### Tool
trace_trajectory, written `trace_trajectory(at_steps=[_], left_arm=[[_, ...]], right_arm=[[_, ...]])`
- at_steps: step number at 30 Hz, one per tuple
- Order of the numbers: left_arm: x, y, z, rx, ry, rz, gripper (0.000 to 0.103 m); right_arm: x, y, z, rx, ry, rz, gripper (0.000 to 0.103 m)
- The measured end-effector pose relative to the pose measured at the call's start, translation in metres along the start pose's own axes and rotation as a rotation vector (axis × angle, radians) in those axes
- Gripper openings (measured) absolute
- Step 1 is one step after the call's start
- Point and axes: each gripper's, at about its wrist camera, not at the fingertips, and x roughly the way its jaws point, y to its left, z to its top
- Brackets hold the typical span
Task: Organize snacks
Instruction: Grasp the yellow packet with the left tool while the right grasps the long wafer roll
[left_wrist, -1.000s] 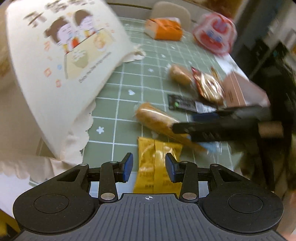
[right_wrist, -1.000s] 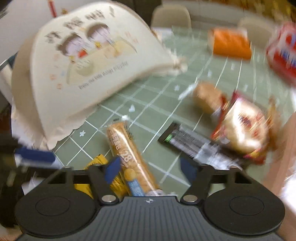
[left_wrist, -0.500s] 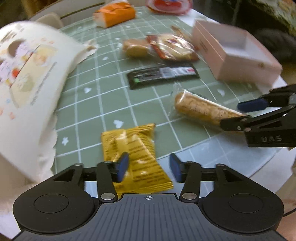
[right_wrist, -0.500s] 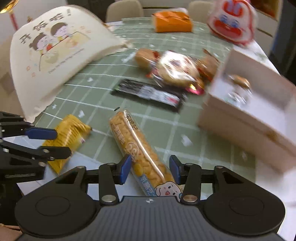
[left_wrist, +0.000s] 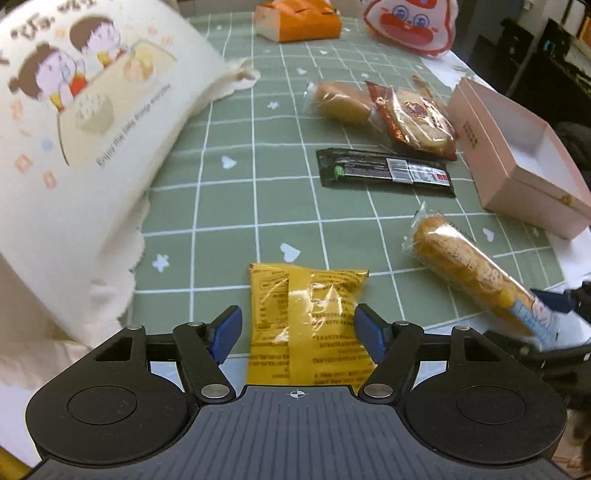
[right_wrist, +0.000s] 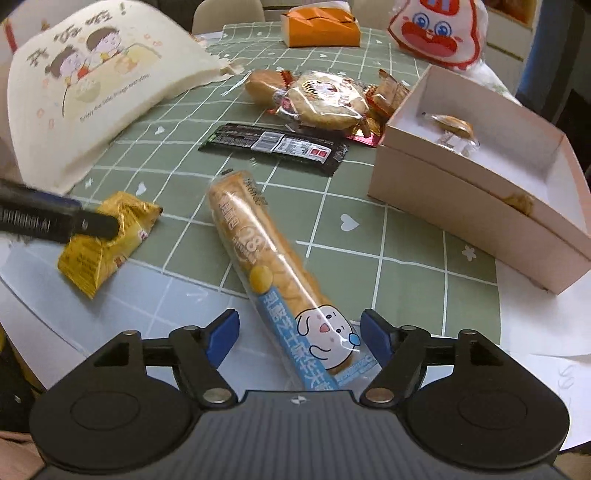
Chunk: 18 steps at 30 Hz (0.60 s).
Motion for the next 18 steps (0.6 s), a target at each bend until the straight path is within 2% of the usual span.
trace_trajectory(at_steps=[2, 7, 11, 13, 18], left_arm=[[0.007, 0.002, 0.001, -0.021, 0.019, -0.021, 0.075], [0.014, 0.000, 0.004, -0.036, 0.033, -0.026, 0.078], [0.014, 0.000, 0.004, -0.036, 0.028, -0.033, 0.075], [0.012, 0.002, 0.002, -0.054, 0.027, -0.042, 0.068], [0.003, 0.006, -0.009, -0.089, 0.059, -0.100, 0.066]], right_arm=[[-0.001, 0.003, -0.003, -0.019, -0.004, -0.011, 0.078], [-0.002, 0.001, -0.005, -0.013, -0.002, -0.008, 0.080], [-0.003, 0.000, -0.006, -0.012, 0.001, -0.008, 0.080], [-0.004, 0.000, -0.004, -0.009, -0.002, 0.009, 0.080], [-0.009, 0.011, 0.005, -0.072, -0.053, 0.043, 0.080]])
